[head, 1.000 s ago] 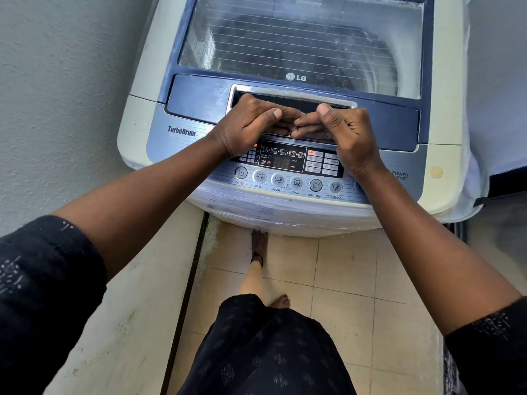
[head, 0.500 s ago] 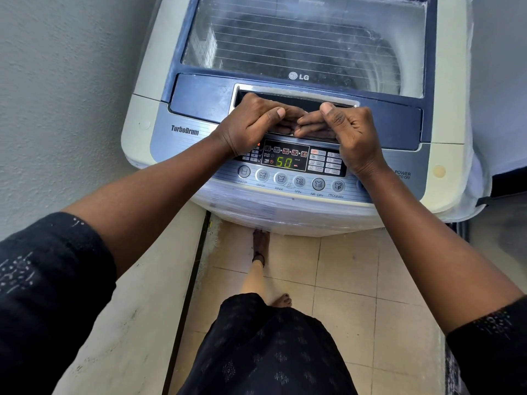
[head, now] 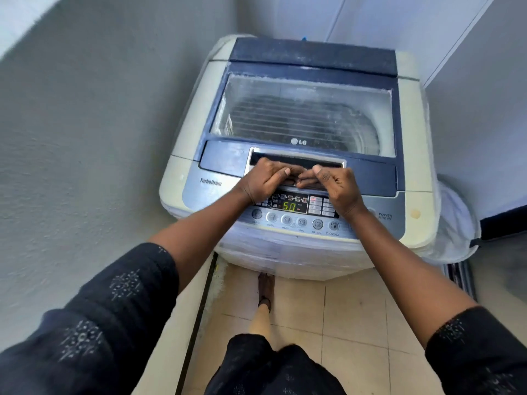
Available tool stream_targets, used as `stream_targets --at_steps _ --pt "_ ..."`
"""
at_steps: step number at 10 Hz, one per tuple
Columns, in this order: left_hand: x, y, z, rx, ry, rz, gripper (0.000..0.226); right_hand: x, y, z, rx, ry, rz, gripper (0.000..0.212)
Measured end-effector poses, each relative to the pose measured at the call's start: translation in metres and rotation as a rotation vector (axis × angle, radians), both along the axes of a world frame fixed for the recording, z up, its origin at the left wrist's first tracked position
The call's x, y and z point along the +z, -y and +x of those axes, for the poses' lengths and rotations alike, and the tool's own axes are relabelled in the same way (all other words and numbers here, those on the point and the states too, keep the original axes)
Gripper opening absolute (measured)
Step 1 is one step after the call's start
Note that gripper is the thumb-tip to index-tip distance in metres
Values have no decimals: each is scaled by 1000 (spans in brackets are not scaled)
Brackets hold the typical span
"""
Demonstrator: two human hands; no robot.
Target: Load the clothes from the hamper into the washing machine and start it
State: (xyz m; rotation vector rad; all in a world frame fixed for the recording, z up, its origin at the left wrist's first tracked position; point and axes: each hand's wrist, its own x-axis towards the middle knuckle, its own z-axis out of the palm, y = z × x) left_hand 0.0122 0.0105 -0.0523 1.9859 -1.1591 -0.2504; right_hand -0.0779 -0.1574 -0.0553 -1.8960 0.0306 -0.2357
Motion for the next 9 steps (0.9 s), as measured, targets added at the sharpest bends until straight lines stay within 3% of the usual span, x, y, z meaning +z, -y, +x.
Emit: stream_targets --at_steps 2,5,6,9 --pt "9 0 -11 76 -111 6 50 10 -8 -3 -62 -66 40 39" --pt "23 -2 -47 270 -424 -106 46 26 -19 -20 -31 -151 -182 30" --pt "26 1 -47 377 -626 -137 37 28 -20 -21 -38 -166 -310 33" --pt "56 0 -37 541 -264 315 39 71 -36 -23 0 -287 -640 43"
